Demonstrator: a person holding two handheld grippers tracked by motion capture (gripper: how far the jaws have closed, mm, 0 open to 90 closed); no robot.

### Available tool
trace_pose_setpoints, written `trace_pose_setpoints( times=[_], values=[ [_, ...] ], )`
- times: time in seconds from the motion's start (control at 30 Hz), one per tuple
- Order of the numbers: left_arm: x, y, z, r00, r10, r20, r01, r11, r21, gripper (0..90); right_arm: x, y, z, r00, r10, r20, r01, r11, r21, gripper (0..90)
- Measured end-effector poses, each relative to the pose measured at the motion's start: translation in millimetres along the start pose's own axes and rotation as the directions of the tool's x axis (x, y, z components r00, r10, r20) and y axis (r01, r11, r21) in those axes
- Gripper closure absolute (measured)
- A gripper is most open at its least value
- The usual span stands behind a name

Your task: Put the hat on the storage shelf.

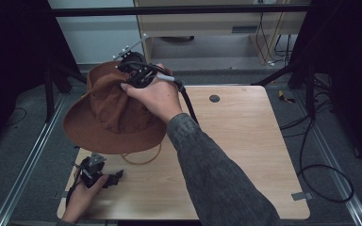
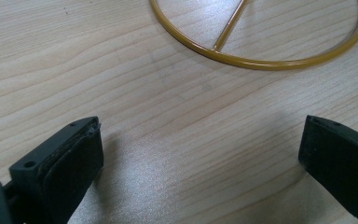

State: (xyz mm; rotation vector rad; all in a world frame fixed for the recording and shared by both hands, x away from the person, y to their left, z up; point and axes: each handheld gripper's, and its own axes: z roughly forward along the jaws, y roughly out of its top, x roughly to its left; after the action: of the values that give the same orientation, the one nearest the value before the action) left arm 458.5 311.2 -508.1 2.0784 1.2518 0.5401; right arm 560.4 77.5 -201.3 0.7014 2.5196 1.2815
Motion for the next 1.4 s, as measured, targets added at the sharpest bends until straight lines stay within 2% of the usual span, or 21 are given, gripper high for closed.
trace_pose_setpoints(
  times=[1.07, 1.27, 1.3, 1.4],
  values=[
    [-0.3, -0.1, -0.2, 1.0000, 0.000, 0.001, 0.000, 1.0000, -0.001, 0.0, 2.1, -6.8, 26.2, 0.9996, 0.016, -0.024, -0.015, 0.999, 0.030, 87.4],
    [1.0, 0.1, -1.3, 0.9998, 0.019, 0.000, -0.019, 0.9997, 0.016, 0.0, 3.0, -7.6, 28.7, 0.9994, 0.014, -0.031, -0.013, 0.999, 0.034, 87.2],
    [-0.6, -0.2, 0.2, 1.0000, -0.004, -0.002, 0.004, 1.0000, -0.005, 0.0, 3.0, -7.8, 29.0, 0.9994, 0.015, -0.031, -0.014, 0.999, 0.035, 87.2],
    [-0.3, -0.2, 0.0, 1.0000, 0.001, -0.001, -0.001, 1.0000, -0.001, 0.0, 3.5, -8.8, 30.3, 0.9993, 0.016, -0.035, -0.014, 0.999, 0.038, 87.1]
  ],
)
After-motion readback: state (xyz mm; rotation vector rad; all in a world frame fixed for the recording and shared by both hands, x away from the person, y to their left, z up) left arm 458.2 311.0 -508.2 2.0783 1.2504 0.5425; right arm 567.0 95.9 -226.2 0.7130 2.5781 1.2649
